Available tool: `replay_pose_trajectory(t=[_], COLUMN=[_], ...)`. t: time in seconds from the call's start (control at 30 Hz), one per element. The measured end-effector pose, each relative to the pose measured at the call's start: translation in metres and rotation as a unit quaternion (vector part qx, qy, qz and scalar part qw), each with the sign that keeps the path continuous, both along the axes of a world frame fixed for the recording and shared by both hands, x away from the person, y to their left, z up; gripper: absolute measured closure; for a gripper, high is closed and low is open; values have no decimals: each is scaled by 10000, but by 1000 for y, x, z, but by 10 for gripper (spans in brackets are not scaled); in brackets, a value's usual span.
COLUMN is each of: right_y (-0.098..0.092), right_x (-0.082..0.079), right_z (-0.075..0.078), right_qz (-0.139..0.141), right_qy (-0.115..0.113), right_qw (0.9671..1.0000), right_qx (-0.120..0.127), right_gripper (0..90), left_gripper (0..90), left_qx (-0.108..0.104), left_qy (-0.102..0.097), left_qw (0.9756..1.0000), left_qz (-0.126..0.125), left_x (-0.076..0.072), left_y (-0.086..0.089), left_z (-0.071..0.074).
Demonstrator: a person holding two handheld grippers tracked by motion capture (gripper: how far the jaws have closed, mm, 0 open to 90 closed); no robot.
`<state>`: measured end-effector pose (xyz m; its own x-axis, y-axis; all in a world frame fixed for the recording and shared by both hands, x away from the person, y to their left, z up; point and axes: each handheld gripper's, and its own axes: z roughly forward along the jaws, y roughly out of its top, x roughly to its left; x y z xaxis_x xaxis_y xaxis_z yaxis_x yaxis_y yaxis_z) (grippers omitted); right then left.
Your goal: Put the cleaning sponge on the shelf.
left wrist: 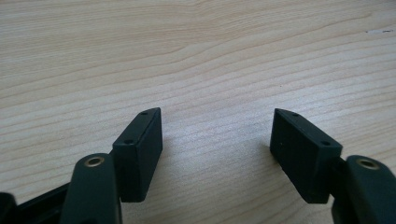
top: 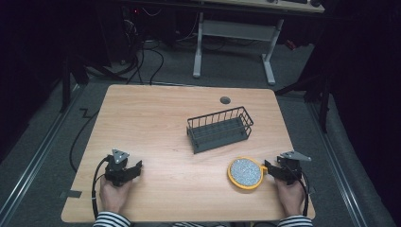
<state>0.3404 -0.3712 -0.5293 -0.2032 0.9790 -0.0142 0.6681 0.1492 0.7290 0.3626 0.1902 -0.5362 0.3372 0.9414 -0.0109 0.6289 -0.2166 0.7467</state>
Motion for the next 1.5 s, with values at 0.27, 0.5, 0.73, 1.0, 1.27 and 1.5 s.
replay_pose_trajectory(t=[0.27, 0.5, 0.73, 1.0, 1.27, 1.5], right_y=[0, 0, 0, 0, 0, 0], right_x=[0, 0, 0, 0, 0, 0], right_z=[0, 0, 0, 0, 0, 0], right_qz=[-9, -15, -12, 1, 10, 15], right_qy=[1, -4, -1, 2, 5, 7], right_qw=[10000, 10000, 10000, 10000, 10000, 10000], right_qx=[13, 8, 15, 11, 20, 12], right_gripper=[402, 401, 400, 391, 388, 383], left_gripper=[356, 341, 339, 349, 355, 346], left_qx=[-158, -562, -611, -719, -799, -878], left_qy=[93, 298, 293, 284, 296, 353], left_qw=[9997, 9977, 9970, 9948, 9924, 9892], left_qz=[-139, -234, -366, -661, -893, -1118], left_x=[1, 3, 6, 12, 22, 35], left_y=[-1, -2, -9, -23, -41, -57], left_z=[2, 11, 21, 38, 52, 65])
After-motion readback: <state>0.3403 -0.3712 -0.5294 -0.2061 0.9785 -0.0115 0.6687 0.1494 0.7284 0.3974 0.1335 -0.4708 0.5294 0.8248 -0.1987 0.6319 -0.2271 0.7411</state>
